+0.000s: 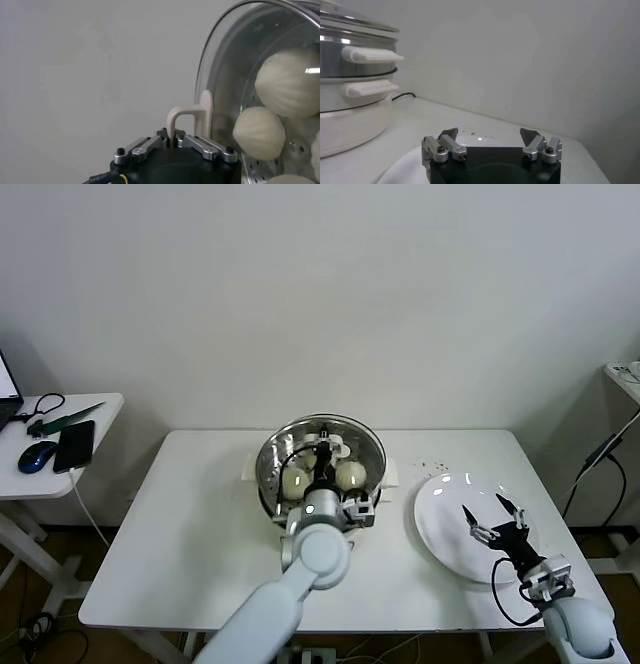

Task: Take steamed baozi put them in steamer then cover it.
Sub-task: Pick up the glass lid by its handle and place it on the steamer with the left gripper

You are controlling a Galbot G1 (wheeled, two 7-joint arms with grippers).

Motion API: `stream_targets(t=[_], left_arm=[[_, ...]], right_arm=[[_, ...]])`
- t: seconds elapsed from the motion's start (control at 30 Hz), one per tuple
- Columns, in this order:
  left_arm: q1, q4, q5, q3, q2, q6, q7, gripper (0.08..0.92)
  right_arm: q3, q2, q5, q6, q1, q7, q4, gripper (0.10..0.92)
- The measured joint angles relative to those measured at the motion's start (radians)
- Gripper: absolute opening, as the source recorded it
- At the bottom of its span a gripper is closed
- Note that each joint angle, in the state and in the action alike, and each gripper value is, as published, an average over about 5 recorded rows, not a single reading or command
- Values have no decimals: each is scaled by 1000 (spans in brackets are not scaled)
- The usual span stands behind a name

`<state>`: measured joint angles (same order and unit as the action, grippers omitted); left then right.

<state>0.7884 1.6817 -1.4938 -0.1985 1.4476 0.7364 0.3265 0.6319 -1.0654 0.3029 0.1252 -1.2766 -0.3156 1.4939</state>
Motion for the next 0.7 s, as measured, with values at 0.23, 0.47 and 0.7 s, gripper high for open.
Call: stream_targets(t=[0.23,0.47,0.7], left_arm=[[8,-10,0,7,1,0,-3,150],[13,-20,3,9,3,0,-11,150],[12,-31,8,9,3,0,-20,150]], right_arm=[[-6,-5,-9,0,7,0,-4,823],[-6,-6,-13,1,7,-1,-6,823],[-3,-6,-16,3,6,-3,-7,823]])
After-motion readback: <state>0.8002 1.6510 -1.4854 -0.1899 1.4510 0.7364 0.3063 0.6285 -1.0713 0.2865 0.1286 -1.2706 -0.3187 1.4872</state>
